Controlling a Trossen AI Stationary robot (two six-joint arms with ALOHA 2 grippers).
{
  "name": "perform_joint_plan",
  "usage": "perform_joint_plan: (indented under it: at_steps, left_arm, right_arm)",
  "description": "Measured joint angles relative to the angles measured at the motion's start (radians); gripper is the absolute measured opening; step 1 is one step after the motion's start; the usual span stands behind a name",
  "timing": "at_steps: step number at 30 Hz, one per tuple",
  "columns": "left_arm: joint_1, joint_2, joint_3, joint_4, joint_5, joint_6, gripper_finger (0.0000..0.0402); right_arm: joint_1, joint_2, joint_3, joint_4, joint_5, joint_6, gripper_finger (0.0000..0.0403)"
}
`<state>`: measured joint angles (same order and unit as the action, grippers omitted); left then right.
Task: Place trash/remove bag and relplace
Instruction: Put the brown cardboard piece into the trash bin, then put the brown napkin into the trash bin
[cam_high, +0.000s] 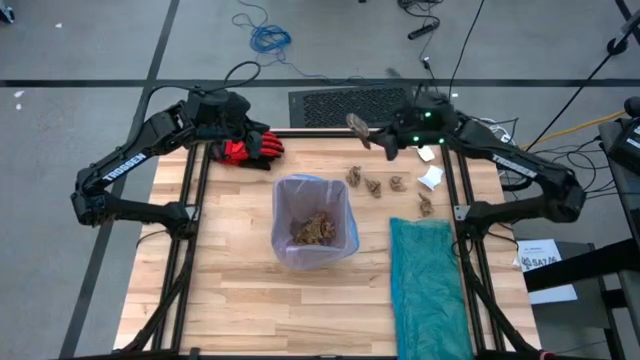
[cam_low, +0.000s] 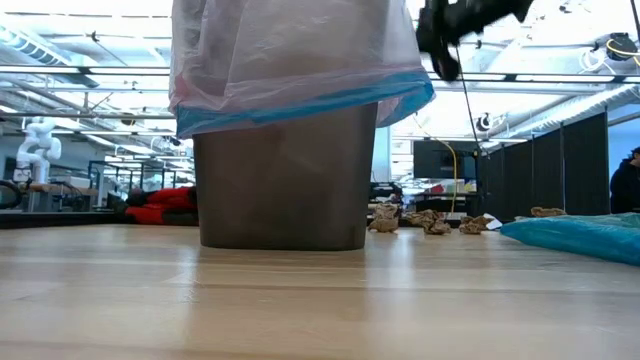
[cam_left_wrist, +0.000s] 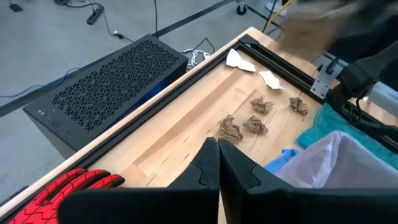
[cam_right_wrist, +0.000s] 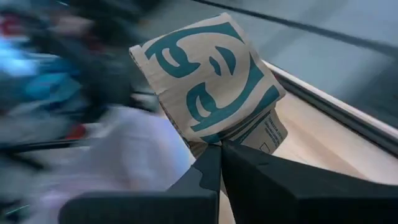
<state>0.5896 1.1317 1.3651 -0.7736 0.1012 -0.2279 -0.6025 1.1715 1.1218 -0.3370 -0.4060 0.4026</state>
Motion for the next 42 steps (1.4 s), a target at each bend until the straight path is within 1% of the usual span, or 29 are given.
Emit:
perform_joint_plan:
  at_steps: [2,3,6,11,14,18,25,29,33,35,37,40,42]
  left_arm:
    - [0.000,0.004,0.000,0.008,-0.001,0.001,0.0001]
    - [0.000,0.005,0.000,0.007,-0.001,0.001,0.0001]
    - [0.000,0.007,0.000,0.007,-0.001,0.006,0.0001]
    - [0.000,0.007,0.000,0.006,-0.001,0.007,0.0001]
    - [0.000,0.007,0.000,0.006,0.001,0.005,0.0001]
    - [0.000,0.007,0.000,0.006,0.042,0.006,0.0001]
    - [0.000,0.007,0.000,0.002,0.049,0.033,0.0001]
    - [0.000,0.007,0.000,-0.004,0.052,0.048,0.0001]
    - [0.000,0.007,0.000,-0.015,0.053,0.075,0.0001]
    - [0.000,0.007,0.000,-0.025,0.055,0.084,0.0001]
    - [0.000,0.007,0.000,-0.024,0.055,0.086,0.0001]
    - [0.000,0.007,0.000,-0.024,0.055,0.085,0.0001]
    - [0.000,0.007,0.000,-0.025,0.055,0.085,0.0001]
  right_arm:
    - [0.020,-0.004,0.044,0.035,-0.089,0.000,0.0000]
    - [0.036,-0.002,0.071,0.034,-0.116,-0.001,0.0000]
    - [0.089,0.019,0.151,0.023,-0.148,-0.004,0.0000]
    - [0.195,0.073,0.258,0.018,-0.180,-0.013,0.0000]
    - [0.255,0.109,0.299,0.019,-0.178,-0.012,0.0000]
    - [0.312,0.162,0.312,0.016,-0.164,0.035,0.0000]
    - [0.382,0.246,0.312,0.016,-0.167,0.124,0.0012]
    - [0.404,0.268,0.312,0.014,-0.169,0.166,0.0035]
    - [0.411,0.268,0.312,0.019,-0.159,0.173,0.0075]
    - [0.411,0.263,0.312,0.018,-0.135,0.172,0.0098]
    - [0.411,0.255,0.312,0.020,-0.114,0.163,0.0122]
    - [0.400,0.241,0.312,0.012,-0.111,0.139,0.0155]
    - [0.383,0.224,0.311,-0.041,-0.113,0.095,0.0173]
